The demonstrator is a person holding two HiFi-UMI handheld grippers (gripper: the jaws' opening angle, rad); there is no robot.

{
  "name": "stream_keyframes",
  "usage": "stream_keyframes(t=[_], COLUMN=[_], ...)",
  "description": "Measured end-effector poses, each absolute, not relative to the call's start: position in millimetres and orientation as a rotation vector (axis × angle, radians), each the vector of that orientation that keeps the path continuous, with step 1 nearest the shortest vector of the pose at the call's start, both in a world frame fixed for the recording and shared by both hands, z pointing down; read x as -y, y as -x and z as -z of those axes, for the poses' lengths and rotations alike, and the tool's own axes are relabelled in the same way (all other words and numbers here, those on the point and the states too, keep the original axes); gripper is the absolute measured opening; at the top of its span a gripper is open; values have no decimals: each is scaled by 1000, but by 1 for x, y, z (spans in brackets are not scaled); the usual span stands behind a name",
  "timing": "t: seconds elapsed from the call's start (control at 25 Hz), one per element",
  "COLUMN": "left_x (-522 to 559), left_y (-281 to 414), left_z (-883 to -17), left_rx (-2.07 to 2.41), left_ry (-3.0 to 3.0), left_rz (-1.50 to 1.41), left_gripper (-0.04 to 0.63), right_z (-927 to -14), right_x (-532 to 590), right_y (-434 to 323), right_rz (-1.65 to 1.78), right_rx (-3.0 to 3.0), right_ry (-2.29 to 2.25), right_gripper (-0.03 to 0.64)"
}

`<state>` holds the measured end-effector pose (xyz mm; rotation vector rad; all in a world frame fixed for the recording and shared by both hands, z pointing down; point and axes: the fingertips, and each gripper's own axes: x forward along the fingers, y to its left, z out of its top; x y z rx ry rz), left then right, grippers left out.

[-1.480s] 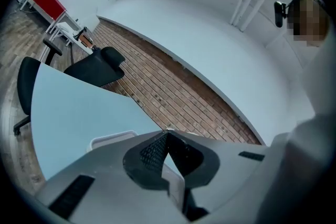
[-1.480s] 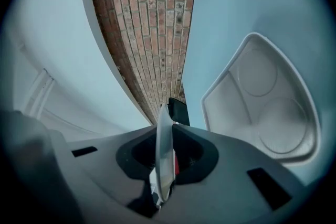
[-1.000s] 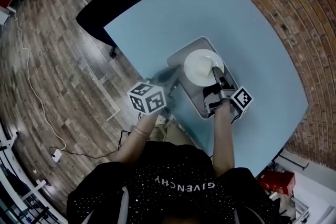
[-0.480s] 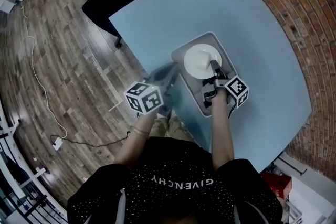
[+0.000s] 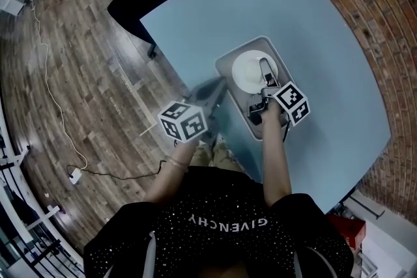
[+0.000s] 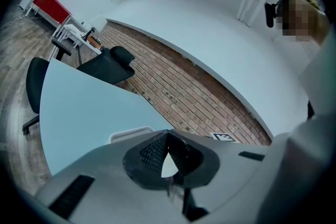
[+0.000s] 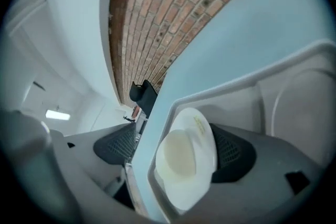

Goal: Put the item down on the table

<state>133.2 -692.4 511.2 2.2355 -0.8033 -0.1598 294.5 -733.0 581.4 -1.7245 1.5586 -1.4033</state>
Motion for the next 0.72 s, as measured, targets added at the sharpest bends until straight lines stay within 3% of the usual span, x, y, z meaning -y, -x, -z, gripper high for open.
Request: stream_keyframes(t=[0.12,0.28,0.44,0.48,0.56,0.72], left_x=[688,683,676,674,671,668], left_y=[-134,-132,-133,-134,-135,-137], left_z=[-507,-504,-502,-502,-502,-502], left_rx=[801,793,778,774,770,772], left_ry=[-2249,-2261,-2259,-2257,-2251,-2241], left_rz=[164,167,170,169,172,169], left_gripper=[11,11,11,11,11,11], right_z=[-565,-539,-524,-523,-520,-513], right_x=[729,718,690,680,661,633], right_y=[-308,-312,-290,-282,-276,-278], right_rz=[1177,739,880,991,1195,1336], right_rx=[-1699,-1955,-2040,-2019,-1826,-1486], right_ry=[2044,2386,2056,1913,1637,1266], right_gripper=[480,491,486,439,11,11])
